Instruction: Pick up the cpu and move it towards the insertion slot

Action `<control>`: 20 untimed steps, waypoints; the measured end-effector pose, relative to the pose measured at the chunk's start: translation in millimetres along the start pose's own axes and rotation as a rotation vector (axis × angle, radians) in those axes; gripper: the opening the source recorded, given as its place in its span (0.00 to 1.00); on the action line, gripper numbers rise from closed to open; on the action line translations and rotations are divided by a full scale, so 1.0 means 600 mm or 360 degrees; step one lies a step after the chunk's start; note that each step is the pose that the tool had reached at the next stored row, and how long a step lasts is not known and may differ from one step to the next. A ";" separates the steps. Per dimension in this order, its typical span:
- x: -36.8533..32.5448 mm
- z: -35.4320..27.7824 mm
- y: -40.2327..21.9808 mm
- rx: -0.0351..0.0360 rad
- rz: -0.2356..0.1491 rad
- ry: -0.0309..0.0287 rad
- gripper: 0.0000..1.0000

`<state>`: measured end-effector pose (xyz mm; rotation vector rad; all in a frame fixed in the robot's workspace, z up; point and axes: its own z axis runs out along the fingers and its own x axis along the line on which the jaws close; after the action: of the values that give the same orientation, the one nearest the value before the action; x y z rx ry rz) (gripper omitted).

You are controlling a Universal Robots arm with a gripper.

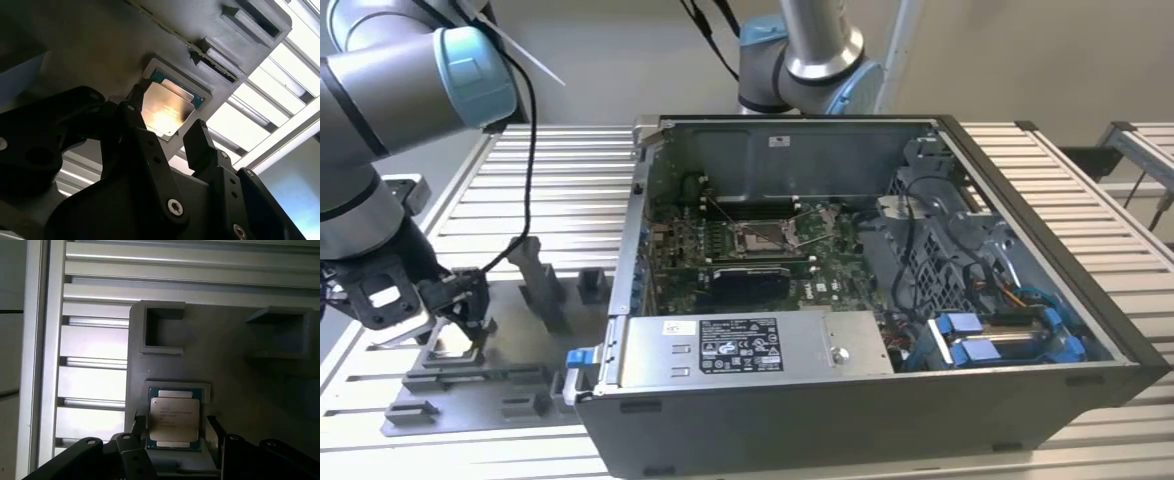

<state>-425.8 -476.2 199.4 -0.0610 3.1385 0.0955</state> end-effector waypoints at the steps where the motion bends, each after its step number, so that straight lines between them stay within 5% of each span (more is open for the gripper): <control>1: 0.000 0.001 0.000 0.0000 0.0000 -0.00002 1.00; 20: 0.000 0.016 0.005 0.0000 0.0000 0.00001 1.00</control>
<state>-426.1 -472.3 189.8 -0.0611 3.1385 0.0953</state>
